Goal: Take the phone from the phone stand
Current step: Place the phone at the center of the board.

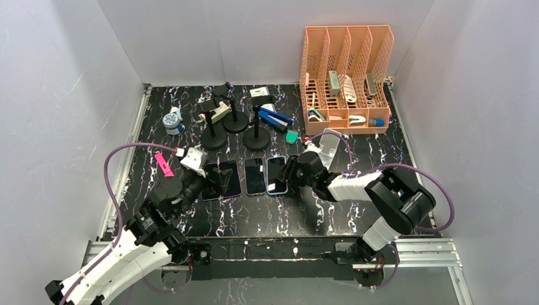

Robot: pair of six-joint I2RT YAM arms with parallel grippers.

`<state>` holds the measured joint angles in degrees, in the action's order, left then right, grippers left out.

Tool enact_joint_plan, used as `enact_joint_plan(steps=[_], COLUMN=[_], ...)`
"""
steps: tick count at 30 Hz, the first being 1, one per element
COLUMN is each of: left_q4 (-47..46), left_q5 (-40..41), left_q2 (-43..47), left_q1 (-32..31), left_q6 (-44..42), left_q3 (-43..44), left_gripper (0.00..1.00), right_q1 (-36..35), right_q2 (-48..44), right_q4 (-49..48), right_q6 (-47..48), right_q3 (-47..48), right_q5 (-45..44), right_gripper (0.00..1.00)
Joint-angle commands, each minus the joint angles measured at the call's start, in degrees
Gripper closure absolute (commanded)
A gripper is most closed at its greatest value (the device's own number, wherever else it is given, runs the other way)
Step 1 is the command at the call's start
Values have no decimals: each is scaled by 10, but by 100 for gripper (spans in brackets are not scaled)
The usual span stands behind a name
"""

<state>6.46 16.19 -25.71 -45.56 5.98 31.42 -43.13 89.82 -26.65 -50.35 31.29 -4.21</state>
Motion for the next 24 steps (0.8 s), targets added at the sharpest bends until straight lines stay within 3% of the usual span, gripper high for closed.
enact_joint_plan(steps=[1, 13, 24], left_q4=[-8, -7, -7], left_q5=[1, 0, -2], left_q2=[-1, -1, -2], left_q1=[-1, -1, -1], left_q6=[-6, -6, -7], left_q3=[-7, -8, -7], left_gripper=[21, 21, 21], right_q1=[4, 4, 4], right_q2=[-23, -31, -92], right_q4=[21, 57, 97], right_q6=[21, 39, 77], right_q3=[14, 21, 9], right_q5=[-18, -30, -20], right_gripper=[48, 44, 43])
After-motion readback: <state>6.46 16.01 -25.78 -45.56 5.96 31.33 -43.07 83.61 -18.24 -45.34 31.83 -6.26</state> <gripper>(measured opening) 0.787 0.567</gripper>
